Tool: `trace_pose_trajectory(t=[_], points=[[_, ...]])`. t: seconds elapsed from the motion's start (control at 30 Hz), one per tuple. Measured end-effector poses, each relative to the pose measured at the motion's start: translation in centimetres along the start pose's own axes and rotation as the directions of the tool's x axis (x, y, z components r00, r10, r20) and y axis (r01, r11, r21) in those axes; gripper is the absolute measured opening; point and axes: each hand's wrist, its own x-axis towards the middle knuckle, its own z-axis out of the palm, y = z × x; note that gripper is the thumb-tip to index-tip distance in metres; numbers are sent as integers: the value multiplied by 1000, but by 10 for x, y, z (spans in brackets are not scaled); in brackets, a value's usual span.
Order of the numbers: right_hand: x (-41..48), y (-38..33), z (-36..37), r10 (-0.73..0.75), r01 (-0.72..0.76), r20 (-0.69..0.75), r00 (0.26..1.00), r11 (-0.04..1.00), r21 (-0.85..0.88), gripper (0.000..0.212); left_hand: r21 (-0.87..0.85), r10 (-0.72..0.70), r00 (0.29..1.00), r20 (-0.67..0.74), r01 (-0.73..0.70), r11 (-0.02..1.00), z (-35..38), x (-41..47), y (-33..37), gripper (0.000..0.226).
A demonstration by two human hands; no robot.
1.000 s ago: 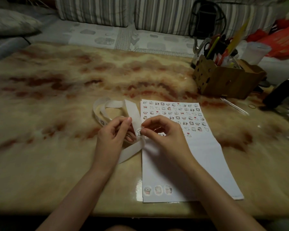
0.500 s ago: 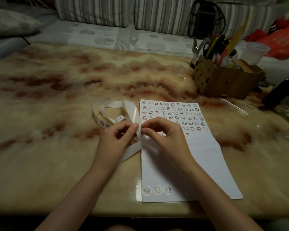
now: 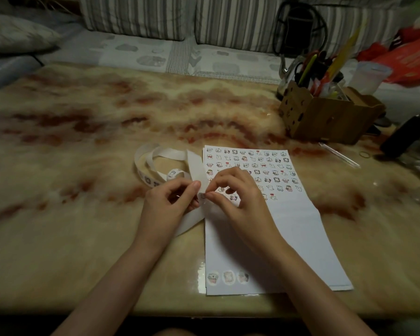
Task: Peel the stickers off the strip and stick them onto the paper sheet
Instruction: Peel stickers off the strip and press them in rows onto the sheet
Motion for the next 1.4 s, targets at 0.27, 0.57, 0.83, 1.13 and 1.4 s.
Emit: trace_pose_trajectory(t=[0.27,0.57,0.83,1.13,1.4], points=[[-3,-10,-30,127,-111,-44,991,960,257,12,12,-33,999,-27,34,999,-1,0,0,20],[6,40,-112,587,-558,-113,802,803,207,11,41,-42,999,-19,42,998,0,-1,2,19],[7,61,-116,596,-595,-51,802,803,22,9,52,-38,999,-15,38,998,1,0,1,20],[6,56,-112,585,-584,-35,810,811,27,8,63,-33,999,-18,34,997,1,-1,2,20],[5,54,-112,592,-592,-30,805,806,15,7,56,-40,999,-16,41,998,0,-1,2,20]])
